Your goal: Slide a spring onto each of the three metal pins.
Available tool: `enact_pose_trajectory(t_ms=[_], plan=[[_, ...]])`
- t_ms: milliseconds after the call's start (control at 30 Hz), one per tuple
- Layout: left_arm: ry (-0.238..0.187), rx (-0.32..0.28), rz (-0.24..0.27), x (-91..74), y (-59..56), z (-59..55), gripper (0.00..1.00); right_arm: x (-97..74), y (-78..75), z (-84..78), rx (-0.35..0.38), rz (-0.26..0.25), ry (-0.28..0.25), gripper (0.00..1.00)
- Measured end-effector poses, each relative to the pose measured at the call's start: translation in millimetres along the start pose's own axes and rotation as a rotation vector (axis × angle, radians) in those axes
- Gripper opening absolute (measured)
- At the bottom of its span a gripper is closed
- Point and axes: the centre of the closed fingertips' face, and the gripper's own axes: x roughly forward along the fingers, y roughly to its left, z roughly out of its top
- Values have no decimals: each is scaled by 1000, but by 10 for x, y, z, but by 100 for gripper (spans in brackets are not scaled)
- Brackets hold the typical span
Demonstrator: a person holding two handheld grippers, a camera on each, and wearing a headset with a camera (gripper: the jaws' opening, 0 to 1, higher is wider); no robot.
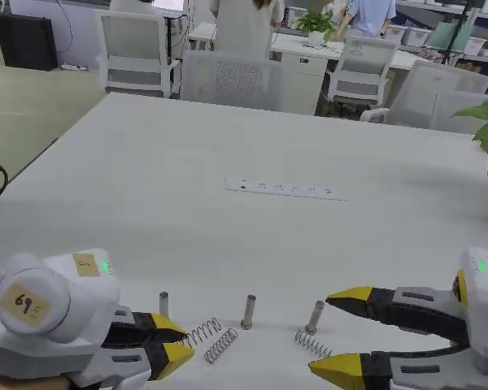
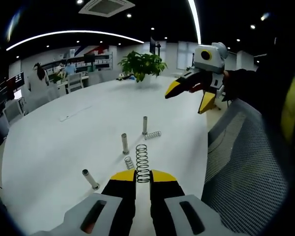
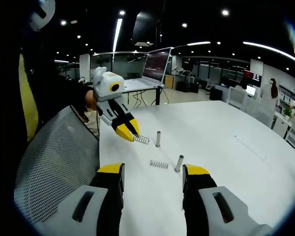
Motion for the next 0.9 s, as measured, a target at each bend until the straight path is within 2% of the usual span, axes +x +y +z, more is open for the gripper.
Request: enact_pose_trajectory(t_ms=[233,433,900], plan=[[-33,50,-53,-9,-158,99,2,121,88,84,-22,63,7,38],[-44,78,-75,-3,-250,185,2,220,177,124,-35,121,18,33],[-76,159,-148,1,-515,385,2,364,367,145,-42,211,29,26]])
